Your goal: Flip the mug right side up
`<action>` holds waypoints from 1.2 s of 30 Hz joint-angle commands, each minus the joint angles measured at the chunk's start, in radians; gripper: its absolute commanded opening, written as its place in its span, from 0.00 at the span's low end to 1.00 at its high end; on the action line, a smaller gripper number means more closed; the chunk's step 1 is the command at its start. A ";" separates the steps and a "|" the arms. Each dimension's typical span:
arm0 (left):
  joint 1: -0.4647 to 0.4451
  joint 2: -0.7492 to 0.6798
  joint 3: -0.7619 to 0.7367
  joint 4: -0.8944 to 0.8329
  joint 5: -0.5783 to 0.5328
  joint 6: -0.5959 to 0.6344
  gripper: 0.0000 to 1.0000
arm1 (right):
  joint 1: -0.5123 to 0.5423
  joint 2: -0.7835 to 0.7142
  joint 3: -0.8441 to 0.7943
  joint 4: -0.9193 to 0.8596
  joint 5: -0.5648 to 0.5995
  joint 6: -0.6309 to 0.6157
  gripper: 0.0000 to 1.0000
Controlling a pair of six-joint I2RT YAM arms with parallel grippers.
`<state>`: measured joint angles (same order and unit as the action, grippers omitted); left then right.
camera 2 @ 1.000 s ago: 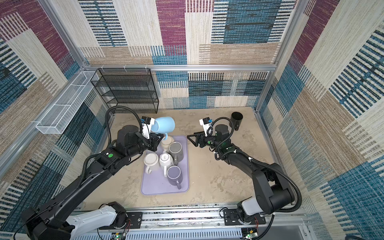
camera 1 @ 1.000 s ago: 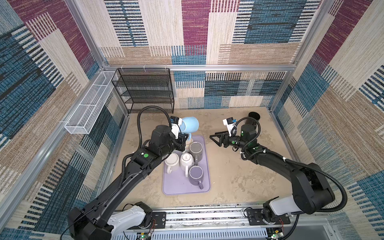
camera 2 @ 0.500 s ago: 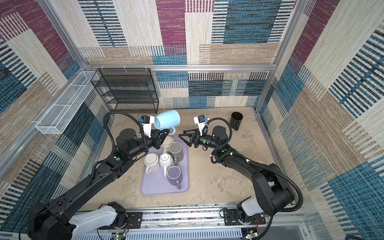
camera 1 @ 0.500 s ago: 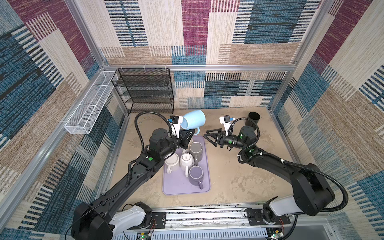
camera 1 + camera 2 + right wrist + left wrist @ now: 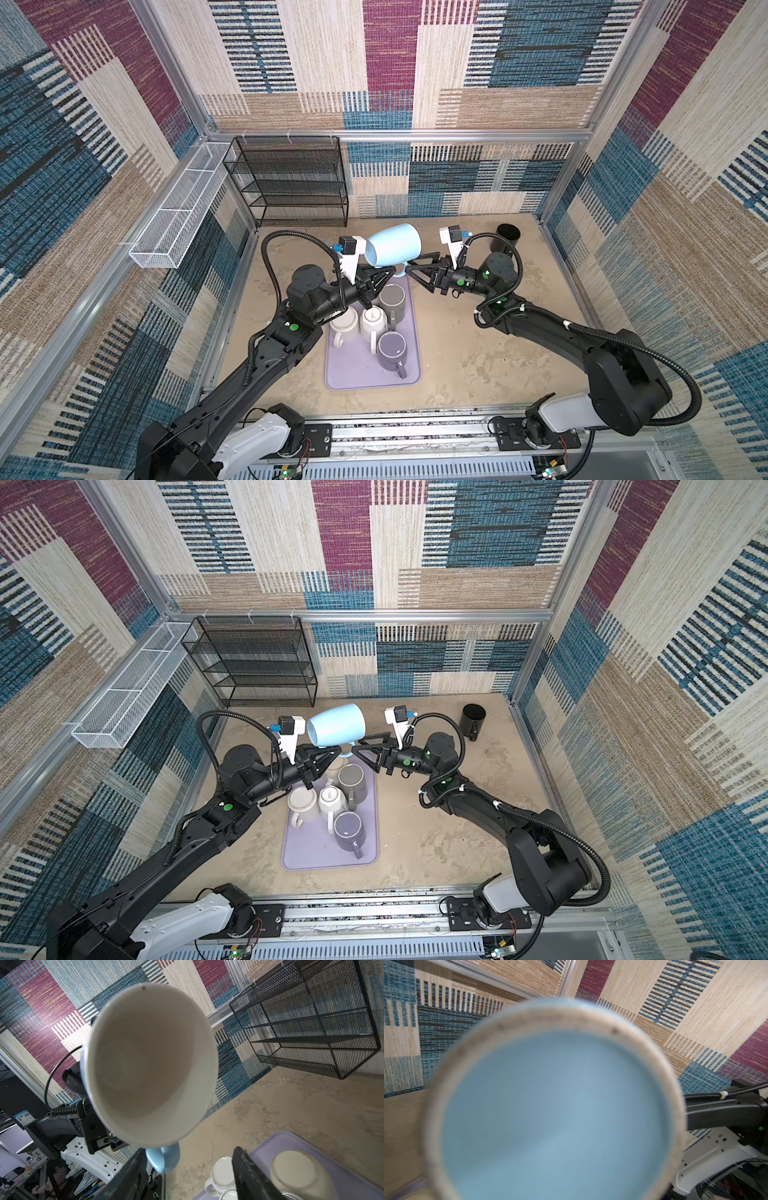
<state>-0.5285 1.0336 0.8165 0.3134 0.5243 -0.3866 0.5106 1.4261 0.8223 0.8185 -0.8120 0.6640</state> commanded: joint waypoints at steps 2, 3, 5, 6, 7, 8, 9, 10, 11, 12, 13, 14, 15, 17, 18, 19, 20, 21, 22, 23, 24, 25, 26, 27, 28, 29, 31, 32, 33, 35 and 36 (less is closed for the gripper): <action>0.001 -0.009 -0.012 0.163 0.106 0.022 0.00 | 0.008 -0.022 -0.014 0.064 -0.037 -0.010 0.61; 0.001 -0.008 -0.017 0.176 0.112 0.019 0.00 | 0.011 -0.028 -0.016 0.071 -0.043 -0.013 0.59; 0.001 -0.005 -0.025 0.206 0.135 0.012 0.00 | 0.016 -0.038 -0.019 0.076 -0.050 -0.019 0.58; 0.002 -0.002 -0.029 0.222 0.152 0.007 0.00 | 0.019 -0.042 -0.020 0.077 -0.052 -0.021 0.57; 0.001 0.000 -0.030 0.233 0.164 0.003 0.00 | 0.021 -0.047 -0.022 0.080 -0.053 -0.023 0.56; 0.001 0.003 -0.032 0.238 0.167 0.005 0.00 | 0.023 -0.051 -0.023 0.083 -0.055 -0.023 0.54; 0.001 0.004 -0.034 0.245 0.172 0.005 0.00 | 0.025 -0.056 -0.025 0.089 -0.055 -0.021 0.53; 0.002 0.003 -0.039 0.254 0.177 0.004 0.00 | 0.026 -0.059 -0.027 0.094 -0.053 -0.016 0.51; 0.002 0.003 -0.043 0.267 0.182 0.003 0.00 | 0.028 -0.063 -0.029 0.099 -0.052 -0.011 0.50; 0.001 0.004 -0.049 0.281 0.188 -0.001 0.00 | 0.029 -0.065 -0.031 0.106 -0.050 -0.003 0.48; 0.001 0.003 -0.054 0.289 0.190 -0.003 0.00 | 0.030 -0.065 -0.032 0.115 -0.052 0.005 0.47; 0.001 0.005 -0.054 0.289 0.192 -0.004 0.00 | 0.032 -0.066 -0.031 0.124 -0.053 0.013 0.46; 0.001 0.006 -0.055 0.288 0.200 -0.005 0.00 | 0.034 -0.066 -0.032 0.134 -0.055 0.022 0.45; 0.002 0.011 -0.052 0.327 0.213 -0.005 0.00 | 0.037 -0.067 -0.032 0.146 -0.060 0.033 0.44; 0.001 0.014 -0.053 0.331 0.218 -0.005 0.00 | 0.039 -0.067 -0.030 0.151 -0.062 0.039 0.42; 0.001 0.015 -0.054 0.334 0.219 -0.005 0.00 | 0.041 -0.068 -0.030 0.157 -0.065 0.045 0.41; 0.001 0.014 -0.056 0.338 0.222 -0.005 0.00 | 0.043 -0.068 -0.029 0.161 -0.067 0.047 0.40; 0.001 0.015 -0.060 0.344 0.228 -0.005 0.00 | 0.046 -0.070 -0.029 0.169 -0.070 0.053 0.39; 0.002 0.017 -0.060 0.347 0.234 -0.005 0.00 | 0.048 -0.070 -0.029 0.169 -0.072 0.054 0.38; 0.001 0.018 -0.059 0.349 0.239 -0.005 0.00 | 0.052 -0.069 -0.027 0.171 -0.078 0.058 0.37; 0.001 0.021 -0.059 0.349 0.246 -0.006 0.00 | 0.053 -0.069 -0.025 0.171 -0.078 0.059 0.36; 0.001 0.022 -0.060 0.351 0.252 -0.004 0.00 | 0.055 -0.070 -0.023 0.174 -0.080 0.063 0.35; 0.001 0.023 -0.060 0.355 0.263 -0.001 0.00 | 0.057 -0.071 -0.024 0.175 -0.084 0.066 0.34; 0.002 0.023 -0.064 0.363 0.275 -0.001 0.00 | 0.058 -0.072 -0.022 0.176 -0.087 0.068 0.33; 0.002 0.025 -0.066 0.368 0.281 -0.002 0.00 | 0.060 -0.074 -0.023 0.176 -0.089 0.071 0.32; 0.003 0.026 -0.069 0.370 0.289 0.001 0.00 | 0.061 -0.076 -0.022 0.176 -0.091 0.073 0.31; 0.004 0.026 -0.073 0.371 0.302 0.003 0.00 | 0.063 -0.079 -0.023 0.176 -0.098 0.077 0.30; 0.002 0.026 -0.075 0.373 0.310 0.006 0.00 | 0.063 -0.081 -0.024 0.176 -0.101 0.078 0.29; 0.004 0.026 -0.077 0.376 0.324 0.008 0.00 | 0.065 -0.084 -0.026 0.176 -0.102 0.080 0.28; 0.005 0.029 -0.080 0.388 0.344 0.004 0.00 | 0.066 -0.090 -0.030 0.176 -0.104 0.083 0.27; 0.005 0.029 -0.084 0.400 0.356 0.003 0.00 | 0.066 -0.094 -0.032 0.176 -0.104 0.085 0.26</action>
<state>-0.5255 1.0615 0.7383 0.6262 0.7994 -0.3904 0.5751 1.3464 0.7914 0.9447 -0.9096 0.7246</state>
